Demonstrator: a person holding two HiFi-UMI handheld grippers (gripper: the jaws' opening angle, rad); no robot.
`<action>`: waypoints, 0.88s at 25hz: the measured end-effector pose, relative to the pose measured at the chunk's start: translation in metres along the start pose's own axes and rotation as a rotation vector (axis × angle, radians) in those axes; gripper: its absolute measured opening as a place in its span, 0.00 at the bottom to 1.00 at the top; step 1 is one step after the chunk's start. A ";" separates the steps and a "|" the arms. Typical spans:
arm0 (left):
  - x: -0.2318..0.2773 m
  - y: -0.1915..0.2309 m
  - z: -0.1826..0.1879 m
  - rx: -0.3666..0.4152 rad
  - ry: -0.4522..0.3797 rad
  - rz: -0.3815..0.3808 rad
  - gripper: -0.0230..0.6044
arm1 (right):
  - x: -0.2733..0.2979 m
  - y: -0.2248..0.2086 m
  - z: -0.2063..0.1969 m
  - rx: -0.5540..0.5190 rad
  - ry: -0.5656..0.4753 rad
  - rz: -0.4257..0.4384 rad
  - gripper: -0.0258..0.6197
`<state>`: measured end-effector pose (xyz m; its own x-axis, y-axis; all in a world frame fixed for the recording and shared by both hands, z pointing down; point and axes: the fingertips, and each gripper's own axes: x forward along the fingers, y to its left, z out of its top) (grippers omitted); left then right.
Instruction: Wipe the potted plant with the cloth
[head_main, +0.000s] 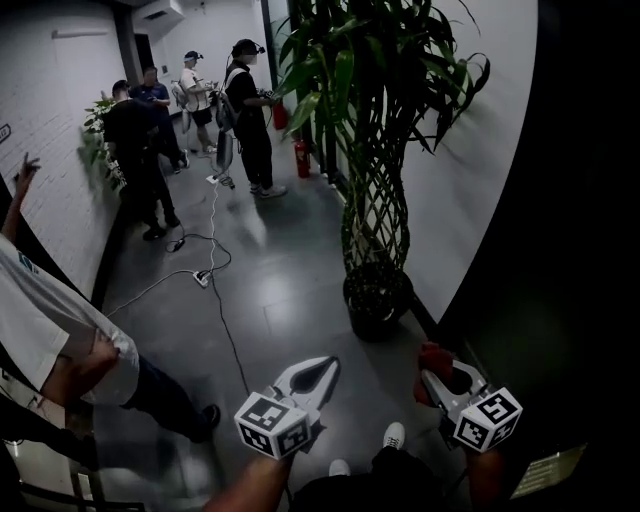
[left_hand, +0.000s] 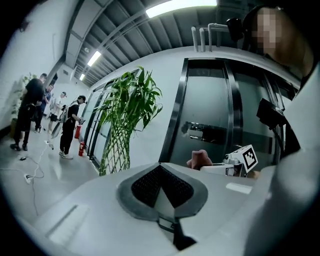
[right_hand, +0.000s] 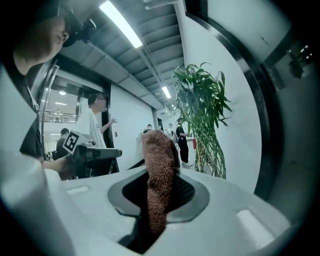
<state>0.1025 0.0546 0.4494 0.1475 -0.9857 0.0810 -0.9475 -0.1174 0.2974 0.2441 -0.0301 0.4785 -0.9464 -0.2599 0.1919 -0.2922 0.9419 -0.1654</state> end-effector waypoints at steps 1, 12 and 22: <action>-0.004 -0.008 -0.005 0.002 0.007 -0.008 0.06 | -0.008 0.006 -0.002 -0.015 -0.007 -0.003 0.13; -0.026 -0.078 -0.017 0.007 -0.031 0.008 0.06 | -0.087 0.019 -0.002 -0.082 -0.038 -0.028 0.13; -0.031 -0.170 -0.060 0.036 -0.023 0.053 0.06 | -0.178 0.017 -0.043 -0.076 -0.008 0.045 0.13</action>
<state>0.2759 0.1123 0.4539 0.0907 -0.9932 0.0732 -0.9635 -0.0689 0.2586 0.4136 0.0412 0.4826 -0.9594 -0.2186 0.1784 -0.2387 0.9659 -0.1001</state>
